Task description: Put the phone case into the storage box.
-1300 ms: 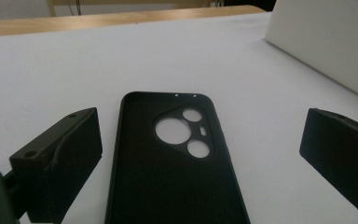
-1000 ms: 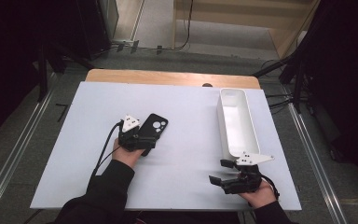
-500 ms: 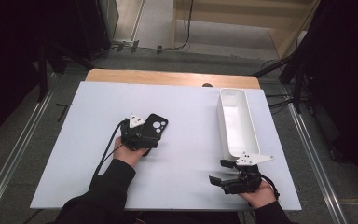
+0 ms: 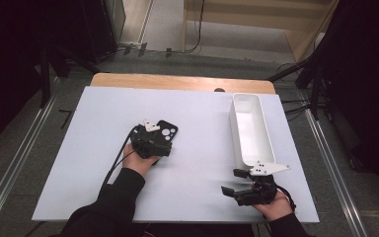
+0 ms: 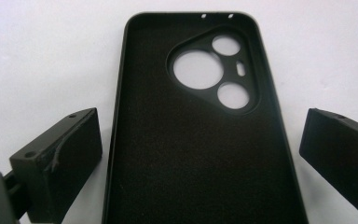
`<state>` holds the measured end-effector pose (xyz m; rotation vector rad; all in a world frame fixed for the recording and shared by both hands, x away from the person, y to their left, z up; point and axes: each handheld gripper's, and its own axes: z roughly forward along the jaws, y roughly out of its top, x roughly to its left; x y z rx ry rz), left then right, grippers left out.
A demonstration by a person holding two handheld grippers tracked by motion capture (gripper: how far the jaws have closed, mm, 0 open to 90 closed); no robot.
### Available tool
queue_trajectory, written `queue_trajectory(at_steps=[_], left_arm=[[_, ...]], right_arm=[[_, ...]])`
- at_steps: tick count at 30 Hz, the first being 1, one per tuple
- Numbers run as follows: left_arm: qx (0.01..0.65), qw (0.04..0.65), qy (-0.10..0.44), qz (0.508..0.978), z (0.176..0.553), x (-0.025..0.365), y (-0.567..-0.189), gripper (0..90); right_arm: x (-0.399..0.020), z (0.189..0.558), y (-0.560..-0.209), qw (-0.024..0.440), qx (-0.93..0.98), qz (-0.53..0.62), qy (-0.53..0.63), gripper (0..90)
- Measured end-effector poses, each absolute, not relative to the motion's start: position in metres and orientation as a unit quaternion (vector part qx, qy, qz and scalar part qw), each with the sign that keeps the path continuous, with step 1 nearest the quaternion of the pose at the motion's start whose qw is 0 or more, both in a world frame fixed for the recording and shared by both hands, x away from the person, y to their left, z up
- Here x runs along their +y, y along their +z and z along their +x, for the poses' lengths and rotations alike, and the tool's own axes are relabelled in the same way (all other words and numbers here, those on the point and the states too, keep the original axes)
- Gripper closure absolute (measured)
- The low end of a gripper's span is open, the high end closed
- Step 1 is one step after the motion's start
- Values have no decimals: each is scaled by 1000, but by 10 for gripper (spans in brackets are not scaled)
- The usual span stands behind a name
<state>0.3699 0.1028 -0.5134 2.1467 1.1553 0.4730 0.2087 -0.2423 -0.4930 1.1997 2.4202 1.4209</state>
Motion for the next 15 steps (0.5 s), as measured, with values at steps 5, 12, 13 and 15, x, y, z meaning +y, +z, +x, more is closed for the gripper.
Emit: queue_trajectory(at_steps=[5, 12, 13, 15], left_arm=[[436, 310, 190, 823, 370, 100, -514, 0], [436, 311, 191, 823, 369, 100, -514, 3], [434, 314, 192, 822, 369, 100, -514, 13], [430, 319, 193, 822, 368, 100, -513, 46]], right_arm=[[-242, 209, -493, 44, 793, 393, 464, 151], [-242, 209, -493, 43, 793, 392, 463, 151], [-242, 209, -493, 44, 793, 393, 463, 151], [-242, 208, -493, 45, 793, 392, 463, 151]])
